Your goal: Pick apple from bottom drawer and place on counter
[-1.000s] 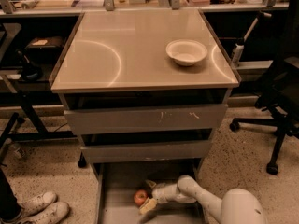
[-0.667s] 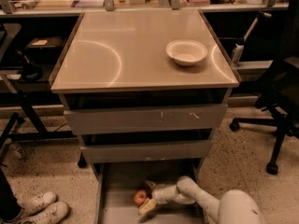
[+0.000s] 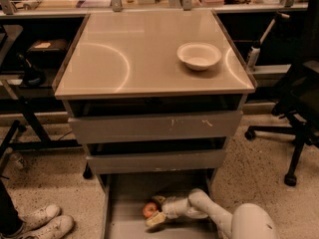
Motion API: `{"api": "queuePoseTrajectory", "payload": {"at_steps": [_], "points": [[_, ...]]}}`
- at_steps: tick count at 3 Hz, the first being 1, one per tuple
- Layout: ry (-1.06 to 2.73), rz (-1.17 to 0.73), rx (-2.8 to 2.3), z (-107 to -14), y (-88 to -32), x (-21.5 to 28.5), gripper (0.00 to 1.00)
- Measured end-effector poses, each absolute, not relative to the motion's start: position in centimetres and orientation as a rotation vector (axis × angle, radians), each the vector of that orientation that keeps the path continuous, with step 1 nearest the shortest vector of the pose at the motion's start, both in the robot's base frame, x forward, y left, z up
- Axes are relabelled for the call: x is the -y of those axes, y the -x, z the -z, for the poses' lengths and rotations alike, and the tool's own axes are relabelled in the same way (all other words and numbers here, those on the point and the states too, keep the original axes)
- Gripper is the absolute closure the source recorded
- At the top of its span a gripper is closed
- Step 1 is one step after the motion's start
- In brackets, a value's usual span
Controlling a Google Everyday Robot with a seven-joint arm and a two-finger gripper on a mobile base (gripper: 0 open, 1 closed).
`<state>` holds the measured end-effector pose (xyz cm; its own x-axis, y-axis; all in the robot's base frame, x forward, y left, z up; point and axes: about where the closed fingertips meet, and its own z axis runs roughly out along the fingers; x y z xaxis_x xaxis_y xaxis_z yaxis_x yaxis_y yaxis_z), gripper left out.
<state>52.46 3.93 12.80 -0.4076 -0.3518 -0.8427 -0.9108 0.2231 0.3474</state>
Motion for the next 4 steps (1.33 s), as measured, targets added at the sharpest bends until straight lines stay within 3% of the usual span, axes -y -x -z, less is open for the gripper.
{"api": "queuePoseTrajectory", "payload": {"at_steps": [3, 4], "points": [[1.162, -1.157, -1.88, -12.8, -52.5, -3.9, 0.88], [1.162, -1.15, -1.885, -14.7, -52.7, -3.9, 1.0]]}}
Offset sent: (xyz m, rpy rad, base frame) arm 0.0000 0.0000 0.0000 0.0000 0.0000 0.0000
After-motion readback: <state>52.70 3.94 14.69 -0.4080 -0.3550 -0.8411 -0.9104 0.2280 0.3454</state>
